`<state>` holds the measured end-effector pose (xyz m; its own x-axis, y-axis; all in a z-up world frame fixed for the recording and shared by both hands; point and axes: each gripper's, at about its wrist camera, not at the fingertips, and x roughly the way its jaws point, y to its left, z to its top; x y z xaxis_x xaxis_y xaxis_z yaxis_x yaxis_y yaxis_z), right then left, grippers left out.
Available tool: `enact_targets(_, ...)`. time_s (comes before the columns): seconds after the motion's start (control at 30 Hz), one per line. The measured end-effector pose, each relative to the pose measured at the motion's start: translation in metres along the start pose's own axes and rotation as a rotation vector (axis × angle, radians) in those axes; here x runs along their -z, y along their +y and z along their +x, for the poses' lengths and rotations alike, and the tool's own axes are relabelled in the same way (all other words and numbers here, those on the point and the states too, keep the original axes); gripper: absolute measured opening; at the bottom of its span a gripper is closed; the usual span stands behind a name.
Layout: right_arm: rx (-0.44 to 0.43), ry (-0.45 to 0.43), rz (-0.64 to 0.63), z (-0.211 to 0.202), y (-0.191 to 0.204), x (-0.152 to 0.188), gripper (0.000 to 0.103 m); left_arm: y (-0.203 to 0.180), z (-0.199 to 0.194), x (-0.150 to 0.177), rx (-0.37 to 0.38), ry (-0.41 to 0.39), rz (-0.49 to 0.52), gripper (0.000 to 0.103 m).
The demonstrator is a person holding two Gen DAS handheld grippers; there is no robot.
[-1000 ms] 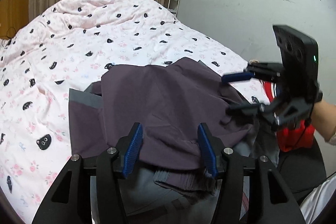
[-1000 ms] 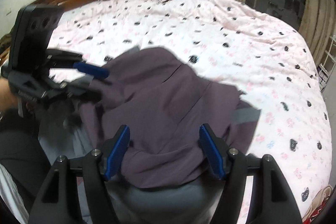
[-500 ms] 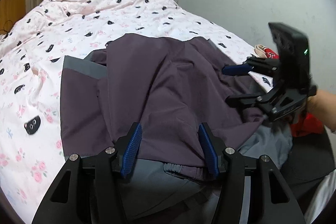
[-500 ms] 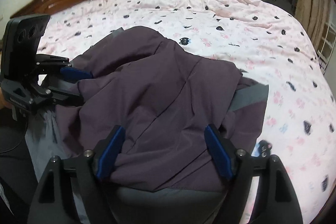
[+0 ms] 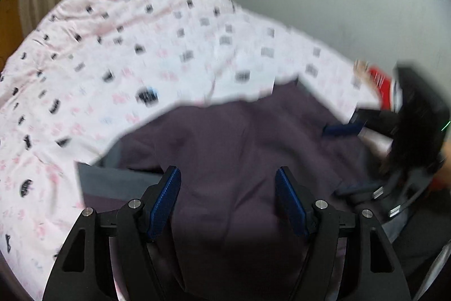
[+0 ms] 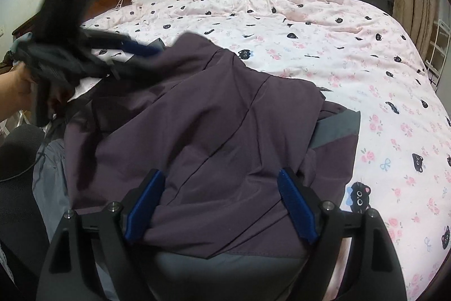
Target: Fold clothes
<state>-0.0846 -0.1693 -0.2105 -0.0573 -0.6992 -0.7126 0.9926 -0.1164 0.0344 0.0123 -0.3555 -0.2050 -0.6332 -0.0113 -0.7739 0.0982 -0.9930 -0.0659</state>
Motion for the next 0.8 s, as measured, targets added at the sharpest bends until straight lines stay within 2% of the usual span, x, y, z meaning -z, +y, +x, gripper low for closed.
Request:
enact_targets(0.1,0.003,0.011,-0.005,0.001,0.002,-0.001,0.085,0.004,0.005,0.007,0.023,0.022,-0.013,0.071)
enact_targets(0.17,0.005,0.024,-0.012,0.0,0.002,-0.003,0.085,0.007,0.008,0.012,0.04,0.032,-0.023,0.087)
enact_targets(0.3,-0.021,0.059,-0.002,-0.008,-0.001,-0.011,0.085,0.01,0.012,0.014,0.098,0.041,-0.039,0.094)
enact_targets(0.37,-0.038,0.043,-0.004,-0.019,-0.002,-0.019,0.085,0.01,0.013,0.015,0.117,0.041,-0.038,0.102)
enact_targets(0.5,-0.034,-0.002,-0.046,-0.037,-0.005,-0.042,0.085,0.01,0.014,0.014,0.135,0.047,-0.04,0.102)
enact_targets(0.6,-0.044,0.001,-0.084,-0.038,-0.008,-0.061,0.085,0.01,0.014,0.014,0.141,0.049,-0.04,0.102)
enact_targets(0.8,-0.072,0.109,-0.152,-0.004,-0.01,-0.077,0.085,0.01,0.014,0.014,0.141,0.049,-0.04,0.102)
